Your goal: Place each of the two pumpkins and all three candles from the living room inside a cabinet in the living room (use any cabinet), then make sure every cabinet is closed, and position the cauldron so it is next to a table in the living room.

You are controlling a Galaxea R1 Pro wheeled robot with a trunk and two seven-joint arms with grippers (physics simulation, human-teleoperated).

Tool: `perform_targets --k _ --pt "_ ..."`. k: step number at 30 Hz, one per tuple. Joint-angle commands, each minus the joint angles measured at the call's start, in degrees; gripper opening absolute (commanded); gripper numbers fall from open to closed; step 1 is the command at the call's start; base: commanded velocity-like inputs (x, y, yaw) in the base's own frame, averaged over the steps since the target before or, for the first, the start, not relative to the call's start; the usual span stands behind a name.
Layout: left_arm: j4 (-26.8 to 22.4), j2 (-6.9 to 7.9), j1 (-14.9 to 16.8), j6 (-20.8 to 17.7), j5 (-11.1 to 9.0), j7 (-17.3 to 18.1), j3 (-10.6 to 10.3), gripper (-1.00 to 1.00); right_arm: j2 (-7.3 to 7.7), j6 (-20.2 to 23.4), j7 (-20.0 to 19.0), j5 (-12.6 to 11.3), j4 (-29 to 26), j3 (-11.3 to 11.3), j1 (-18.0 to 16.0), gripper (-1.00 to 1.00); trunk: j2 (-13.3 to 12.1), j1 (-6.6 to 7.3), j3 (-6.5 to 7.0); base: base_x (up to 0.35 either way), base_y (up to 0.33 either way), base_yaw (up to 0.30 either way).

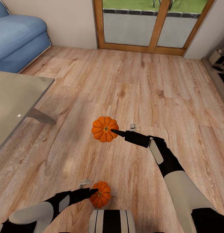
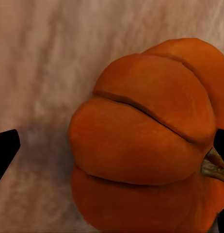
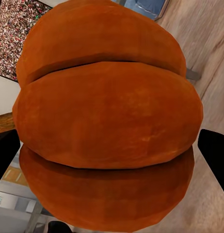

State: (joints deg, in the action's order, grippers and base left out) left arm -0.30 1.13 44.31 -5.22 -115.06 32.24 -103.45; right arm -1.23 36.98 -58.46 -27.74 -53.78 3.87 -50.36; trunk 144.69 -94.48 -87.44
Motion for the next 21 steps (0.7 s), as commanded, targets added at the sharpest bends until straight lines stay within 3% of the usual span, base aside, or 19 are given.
perform_targets --k 1,11,21 --pt "-0.02 0.01 0.0 0.06 0.01 0.08 0.0 1.0 0.0 0.02 0.01 -0.04 0.0 0.0 0.0 -1.0 0.0 0.0 0.0 0.0 0.0 0.0" --pt "-0.58 -0.86 -0.01 0.03 0.05 0.08 -0.18 1.0 -0.01 0.02 0.01 -0.04 0.0 0.0 0.0 -1.0 0.0 0.0 0.0 0.0 -0.001 0.0" --pt "-0.59 -1.22 -0.01 0.03 0.05 -0.07 -0.27 1.0 0.0 0.02 0.01 -0.04 0.03 0.0 0.0 -1.0 0.0 0.0 0.0 0.0 -0.092 0.0"
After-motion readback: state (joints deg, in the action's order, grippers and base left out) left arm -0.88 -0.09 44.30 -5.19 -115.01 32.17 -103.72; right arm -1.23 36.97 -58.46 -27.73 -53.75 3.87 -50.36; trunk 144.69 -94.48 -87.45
